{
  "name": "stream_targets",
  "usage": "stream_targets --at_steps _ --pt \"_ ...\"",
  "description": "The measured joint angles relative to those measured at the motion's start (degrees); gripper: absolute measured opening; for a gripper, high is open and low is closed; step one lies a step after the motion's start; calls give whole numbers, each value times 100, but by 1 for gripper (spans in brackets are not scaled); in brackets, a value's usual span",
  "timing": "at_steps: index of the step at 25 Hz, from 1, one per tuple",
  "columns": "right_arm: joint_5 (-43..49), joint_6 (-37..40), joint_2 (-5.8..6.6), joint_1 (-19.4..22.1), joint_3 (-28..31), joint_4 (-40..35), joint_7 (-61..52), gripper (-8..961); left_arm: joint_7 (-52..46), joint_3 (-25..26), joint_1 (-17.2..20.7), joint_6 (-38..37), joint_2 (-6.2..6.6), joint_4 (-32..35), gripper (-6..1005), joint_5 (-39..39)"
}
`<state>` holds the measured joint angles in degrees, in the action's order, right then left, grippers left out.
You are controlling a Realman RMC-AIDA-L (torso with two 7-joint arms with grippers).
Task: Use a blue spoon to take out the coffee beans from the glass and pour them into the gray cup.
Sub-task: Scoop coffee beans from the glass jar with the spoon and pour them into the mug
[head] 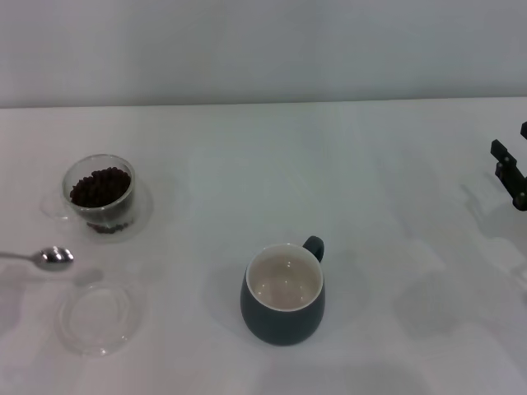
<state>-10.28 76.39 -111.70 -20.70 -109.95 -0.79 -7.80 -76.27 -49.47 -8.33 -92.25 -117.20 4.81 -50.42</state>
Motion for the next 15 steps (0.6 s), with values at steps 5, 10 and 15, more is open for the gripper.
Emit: stream_targets --at_steps 5,10,15 --pt "13 -2 -24 -50 0 0 0 464 -581 1 -132 91 255 587 130 -92" --pt "47 -2 -70 -96 -15 -8 23 464 -1171 0 -318 354 505 1033 130 -315" --pt "51 -2 -180 -147 -8 -9 219 464 -1610 -2 -490 705 722 1331 130 -563"
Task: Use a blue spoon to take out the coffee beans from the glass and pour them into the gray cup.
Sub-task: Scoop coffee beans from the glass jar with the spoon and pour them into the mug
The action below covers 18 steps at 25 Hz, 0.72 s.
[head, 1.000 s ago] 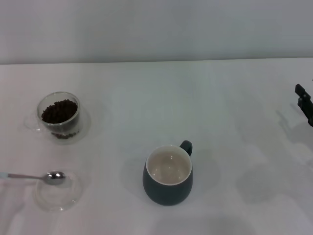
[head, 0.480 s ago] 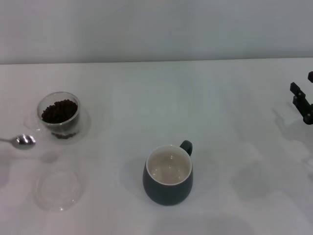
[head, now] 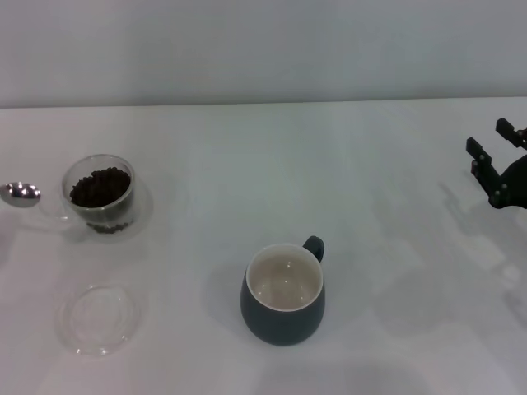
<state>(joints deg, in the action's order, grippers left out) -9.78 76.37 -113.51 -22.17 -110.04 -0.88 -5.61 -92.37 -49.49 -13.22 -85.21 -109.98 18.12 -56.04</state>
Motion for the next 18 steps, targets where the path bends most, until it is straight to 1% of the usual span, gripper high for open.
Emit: stream_targets --at_steps 4,6,7,10,12,14,16,17,18 --pt "-1 -1 -38 -7 0 0 76 464 -249 5 -119 423 118 187 131 -257" --pt "0 -6 -47 -8 -1 0 77 464 -341 2 -165 574 173 224 131 -337" --pt "0 -7 -55 -11 -3 -2 78 464 -398 2 -208 675 225 231 131 -395" --pt "1 -8 -86 -17 -17 -9 82 464 -540 1 -343 874 306 233 131 -534" --pt "2 -9 -104 -18 -25 -10 105 464 -577 -1 -384 919 316 234 131 -576" --pt "2 -9 -119 -26 -32 -10 145 464 -758 -8 -659 1199 343 240 131 -851" --pt "3 -9 -128 -37 -34 -10 167 464 -758 -8 -659 1199 343 240 130 -851" --pt "3 -9 -132 -40 -34 -10 169 464 -936 -7 -972 1557 345 243 130 -1161" --pt "2 -9 -133 -43 -35 -10 170 464 -967 -7 -1015 1624 345 243 130 -1217"
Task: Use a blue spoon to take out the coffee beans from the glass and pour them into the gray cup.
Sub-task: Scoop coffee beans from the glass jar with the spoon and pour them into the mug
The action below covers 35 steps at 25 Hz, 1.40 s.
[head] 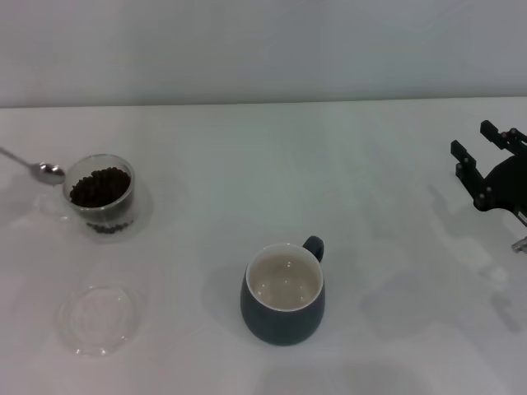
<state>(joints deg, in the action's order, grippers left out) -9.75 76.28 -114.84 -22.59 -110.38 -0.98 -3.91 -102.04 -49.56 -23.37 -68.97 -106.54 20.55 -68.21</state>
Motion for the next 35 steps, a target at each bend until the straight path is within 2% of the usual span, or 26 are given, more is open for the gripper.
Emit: stream_targets --at_steps 11,15,22,29,35 --pt "6 -81 -20 -23 -12 -70 1 464 -453 8 -830 825 19 28 131 -918" --pt "9 -128 -21 -27 -20 -179 -5 464 -850 9 -974 1181 20 205 131 -1460" --pt "10 -270 -21 -13 -19 -213 -7 464 -1550 -1 -1202 1557 -114 675 130 -2608" --pt "10 -330 -26 -29 2 -213 -20 464 -1886 -1 -1324 1585 -140 817 130 -3125" --pt "4 -363 -30 -27 23 -219 -28 464 -2017 -1 -1309 1583 -253 989 130 -3415"
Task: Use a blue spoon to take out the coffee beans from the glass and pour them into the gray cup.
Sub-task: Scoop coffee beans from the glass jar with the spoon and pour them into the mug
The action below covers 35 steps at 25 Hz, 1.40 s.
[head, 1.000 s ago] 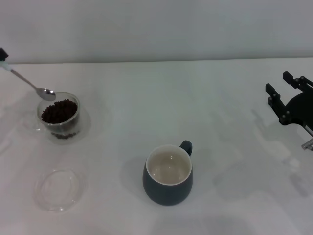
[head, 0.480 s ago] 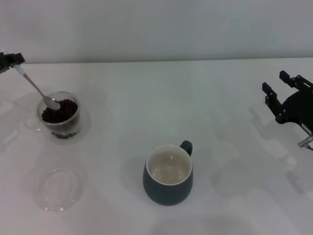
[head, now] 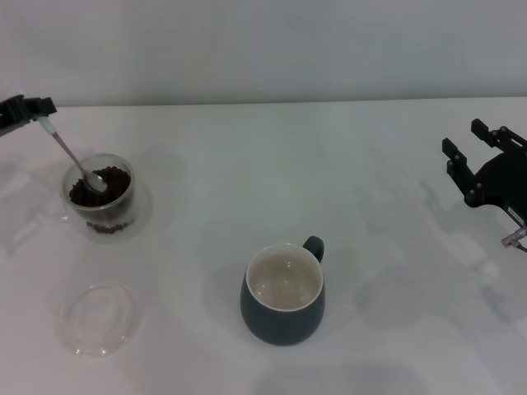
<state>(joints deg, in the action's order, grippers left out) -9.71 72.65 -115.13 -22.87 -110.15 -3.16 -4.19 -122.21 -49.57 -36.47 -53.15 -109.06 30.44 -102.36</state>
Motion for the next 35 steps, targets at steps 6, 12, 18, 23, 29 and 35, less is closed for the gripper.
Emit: stream_targets --at_steps 6,12,18,23,29,35 --pt "-24 -1 0 17 4 -9 -14 464 7 0 111 -62 -178 132 130 -29" --pt "-31 -1 0 19 3 -9 -26 464 -30 51 347 -151 -303 322 131 26" --pt "-9 -1 0 37 3 -64 -28 464 -65 62 631 -217 -358 341 131 257" --pt "-2 -2 -1 34 -16 -64 -3 464 -72 64 885 -395 -351 292 131 706" --pt "2 -13 1 28 -24 -55 7 464 -62 101 1106 -597 -343 263 131 1118" --pt "5 -38 13 13 -18 -36 10 464 -118 276 1168 -789 -372 137 130 1198"
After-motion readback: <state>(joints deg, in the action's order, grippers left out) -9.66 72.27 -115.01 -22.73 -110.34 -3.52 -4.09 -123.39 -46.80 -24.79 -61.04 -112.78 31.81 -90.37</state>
